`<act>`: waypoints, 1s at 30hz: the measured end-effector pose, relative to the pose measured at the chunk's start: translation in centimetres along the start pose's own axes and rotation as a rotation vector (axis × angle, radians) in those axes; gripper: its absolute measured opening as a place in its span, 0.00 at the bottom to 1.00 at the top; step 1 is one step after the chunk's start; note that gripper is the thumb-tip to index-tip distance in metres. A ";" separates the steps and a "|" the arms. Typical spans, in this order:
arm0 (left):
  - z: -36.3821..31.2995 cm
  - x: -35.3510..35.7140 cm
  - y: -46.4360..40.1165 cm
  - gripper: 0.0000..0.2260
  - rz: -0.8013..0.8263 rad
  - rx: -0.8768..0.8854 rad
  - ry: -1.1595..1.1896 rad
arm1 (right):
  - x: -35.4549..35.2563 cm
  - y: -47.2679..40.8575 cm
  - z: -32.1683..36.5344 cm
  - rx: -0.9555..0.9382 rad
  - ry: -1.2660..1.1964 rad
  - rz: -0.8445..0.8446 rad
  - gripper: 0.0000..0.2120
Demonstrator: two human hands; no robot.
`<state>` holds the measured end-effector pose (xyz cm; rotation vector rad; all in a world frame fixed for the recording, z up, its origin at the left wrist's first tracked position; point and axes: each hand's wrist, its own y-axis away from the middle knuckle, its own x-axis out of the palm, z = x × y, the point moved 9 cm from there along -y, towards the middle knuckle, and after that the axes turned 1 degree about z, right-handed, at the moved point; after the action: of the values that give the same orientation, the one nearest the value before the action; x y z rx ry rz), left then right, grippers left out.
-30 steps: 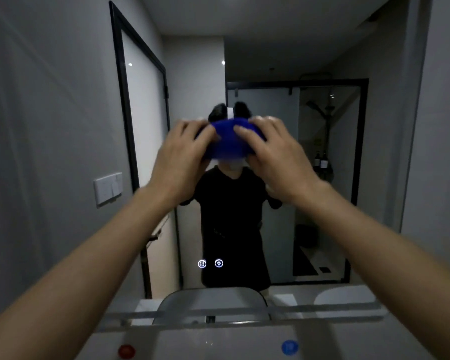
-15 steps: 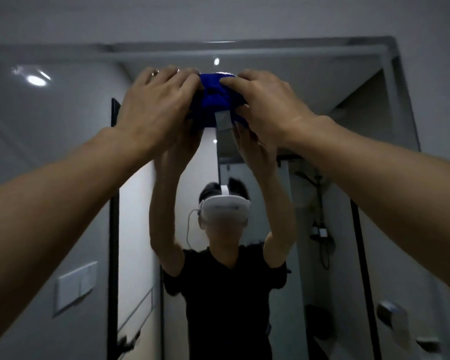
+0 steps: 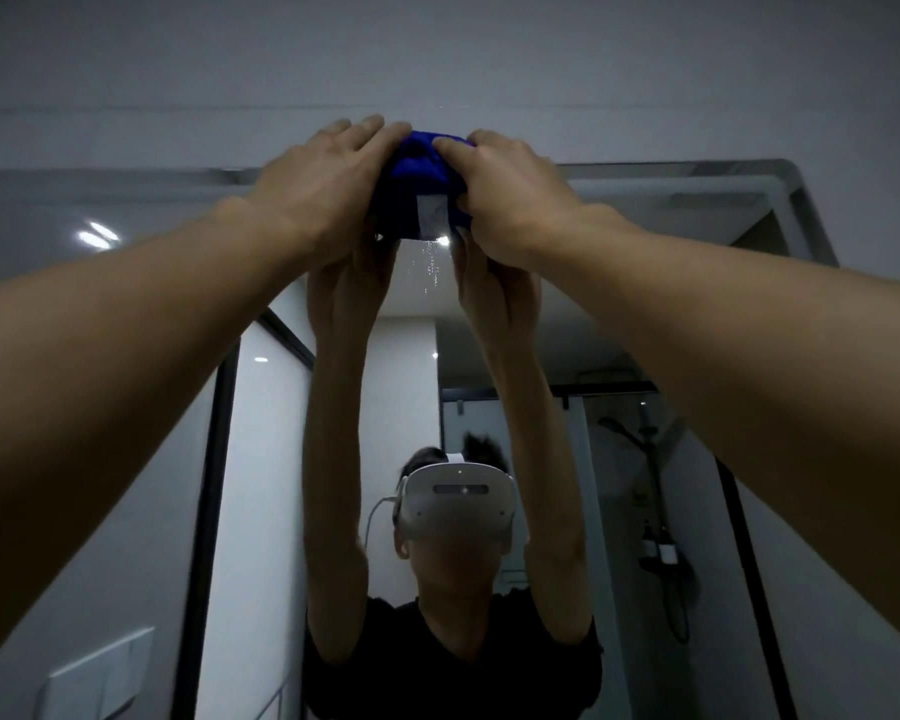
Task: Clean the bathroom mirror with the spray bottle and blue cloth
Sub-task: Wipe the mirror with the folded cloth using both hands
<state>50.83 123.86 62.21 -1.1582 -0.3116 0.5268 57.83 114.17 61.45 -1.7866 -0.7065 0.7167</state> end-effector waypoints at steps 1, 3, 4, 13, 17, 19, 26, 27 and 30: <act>0.1 0.1 0.0 0.37 0.016 0.007 -0.017 | 0.1 0.0 0.0 -0.003 -0.005 -0.002 0.25; 0.4 0.1 0.0 0.38 0.042 0.007 -0.029 | 0.2 0.2 0.0 -0.004 -0.023 -0.001 0.25; 0.6 0.1 0.1 0.38 0.047 0.008 -0.029 | 0.2 0.2 0.1 0.000 -0.029 -0.003 0.26; 3.9 -0.3 2.1 0.38 0.049 0.004 -0.036 | 0.8 -0.1 4.2 0.005 -0.042 -0.009 0.25; 5.4 -0.4 4.0 0.35 0.057 0.003 -0.013 | 1.3 0.1 6.4 -0.021 -0.007 0.023 0.24; 5.5 -0.5 5.2 0.31 0.068 0.028 0.020 | 1.5 0.8 7.1 -0.036 -0.001 0.045 0.26; 4.5 -1.2 10.2 0.30 0.095 0.060 0.094 | 2.5 5.6 9.0 -0.028 0.000 0.070 0.28; 4.3 -1.3 11.2 0.30 0.102 0.054 0.100 | 2.7 6.5 9.4 -0.019 -0.004 0.081 0.28; 3.4 -1.7 15.3 0.29 0.095 0.043 0.109 | 3.2 9.8 10.6 -0.010 -0.039 0.127 0.29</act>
<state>44.19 130.16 49.42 -1.1593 -0.1508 0.5487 53.26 120.07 48.69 -1.8435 -0.6273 0.8356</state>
